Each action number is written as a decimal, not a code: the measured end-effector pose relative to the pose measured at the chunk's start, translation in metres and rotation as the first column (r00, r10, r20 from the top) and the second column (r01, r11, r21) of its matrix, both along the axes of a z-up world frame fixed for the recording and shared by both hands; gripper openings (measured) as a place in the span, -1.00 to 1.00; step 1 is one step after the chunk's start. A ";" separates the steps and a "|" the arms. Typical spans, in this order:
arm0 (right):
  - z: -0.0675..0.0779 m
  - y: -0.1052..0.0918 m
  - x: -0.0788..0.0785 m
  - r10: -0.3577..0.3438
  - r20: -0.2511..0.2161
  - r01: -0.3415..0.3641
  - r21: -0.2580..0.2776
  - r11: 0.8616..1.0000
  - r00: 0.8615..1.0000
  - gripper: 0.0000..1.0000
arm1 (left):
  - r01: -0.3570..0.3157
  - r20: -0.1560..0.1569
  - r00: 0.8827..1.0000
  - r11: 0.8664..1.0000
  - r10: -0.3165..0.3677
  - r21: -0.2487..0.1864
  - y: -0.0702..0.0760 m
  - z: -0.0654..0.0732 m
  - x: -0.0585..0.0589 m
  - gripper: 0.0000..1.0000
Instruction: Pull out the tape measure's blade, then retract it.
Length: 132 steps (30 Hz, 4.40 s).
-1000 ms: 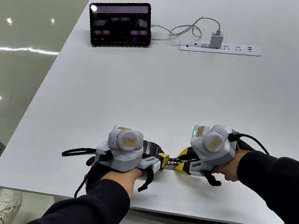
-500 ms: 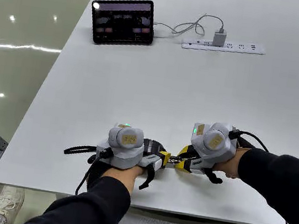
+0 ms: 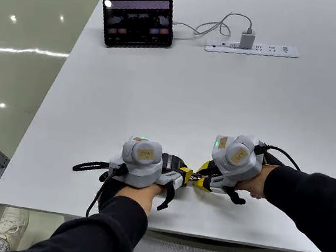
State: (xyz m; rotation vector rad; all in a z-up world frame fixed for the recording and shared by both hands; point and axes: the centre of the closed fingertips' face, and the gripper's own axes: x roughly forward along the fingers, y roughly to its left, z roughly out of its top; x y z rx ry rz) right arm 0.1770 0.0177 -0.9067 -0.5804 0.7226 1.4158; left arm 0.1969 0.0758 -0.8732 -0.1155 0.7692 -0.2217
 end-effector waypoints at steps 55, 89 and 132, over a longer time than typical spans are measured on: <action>0.002 0.008 -0.001 0.038 0.016 -0.038 0.043 0.998 0.999 -0.78 | 0.078 0.036 0.996 0.987 -0.084 0.141 0.002 0.007 0.000 0.13; 0.002 0.013 -0.005 0.049 0.027 -0.050 0.060 0.997 0.998 -0.77 | 0.094 0.033 0.995 0.986 -0.099 0.137 0.001 0.006 0.000 0.14; 0.013 -0.006 0.006 -0.054 0.000 0.054 0.069 0.996 0.999 -0.46 | 0.155 -0.021 0.988 0.985 -0.154 0.077 0.005 0.004 -0.003 0.24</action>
